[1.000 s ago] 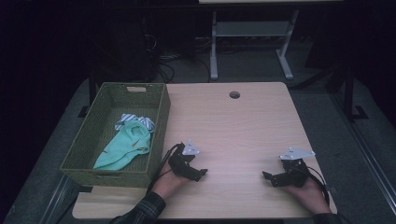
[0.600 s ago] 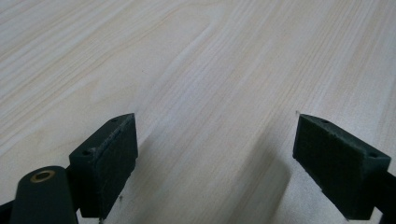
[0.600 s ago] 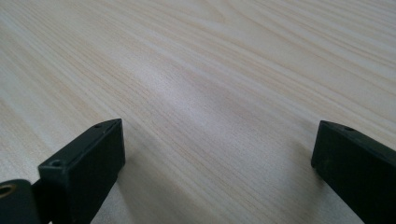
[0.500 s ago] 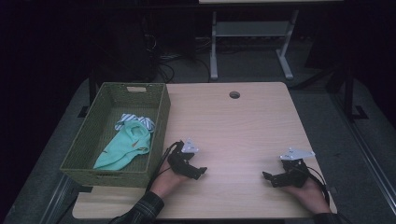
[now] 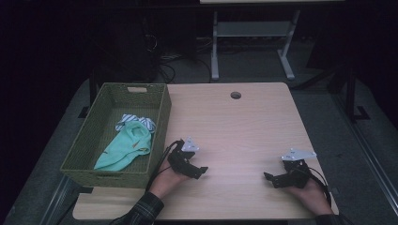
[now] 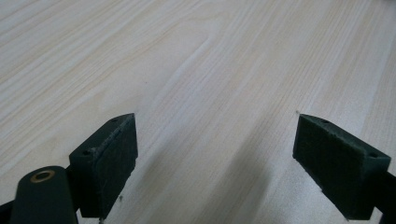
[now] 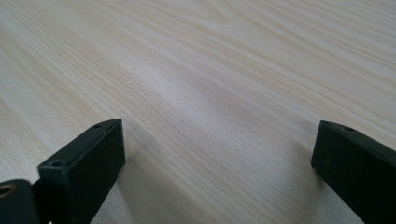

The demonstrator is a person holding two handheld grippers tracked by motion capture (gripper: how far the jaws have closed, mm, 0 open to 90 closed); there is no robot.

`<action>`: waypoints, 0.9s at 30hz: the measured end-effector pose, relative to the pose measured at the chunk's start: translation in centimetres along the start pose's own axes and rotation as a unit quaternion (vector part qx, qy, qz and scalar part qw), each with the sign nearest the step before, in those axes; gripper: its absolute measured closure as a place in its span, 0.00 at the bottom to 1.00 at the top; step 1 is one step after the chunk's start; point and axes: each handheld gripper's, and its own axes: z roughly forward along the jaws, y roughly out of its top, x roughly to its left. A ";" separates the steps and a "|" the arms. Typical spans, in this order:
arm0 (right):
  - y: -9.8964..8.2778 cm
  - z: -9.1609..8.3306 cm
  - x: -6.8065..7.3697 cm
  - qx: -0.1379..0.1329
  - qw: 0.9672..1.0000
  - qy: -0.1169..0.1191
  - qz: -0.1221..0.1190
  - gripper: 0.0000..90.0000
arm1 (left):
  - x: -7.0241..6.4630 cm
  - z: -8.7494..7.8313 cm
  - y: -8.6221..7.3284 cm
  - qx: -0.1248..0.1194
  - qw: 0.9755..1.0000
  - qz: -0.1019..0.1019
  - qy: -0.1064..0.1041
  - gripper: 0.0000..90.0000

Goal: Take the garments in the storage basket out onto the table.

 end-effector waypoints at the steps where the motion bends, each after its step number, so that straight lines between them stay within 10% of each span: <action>1: 0.0 0.0 0.0 0.000 1.000 0.000 0.000 0.03 | 0.0 -0.1 0.1 0.000 1.000 0.000 -0.001 0.15; 27: 0.0 0.0 0.0 -0.001 1.000 0.000 -0.002 0.03 | 0.1 -1.2 0.8 -0.009 1.000 -0.002 -0.006 0.15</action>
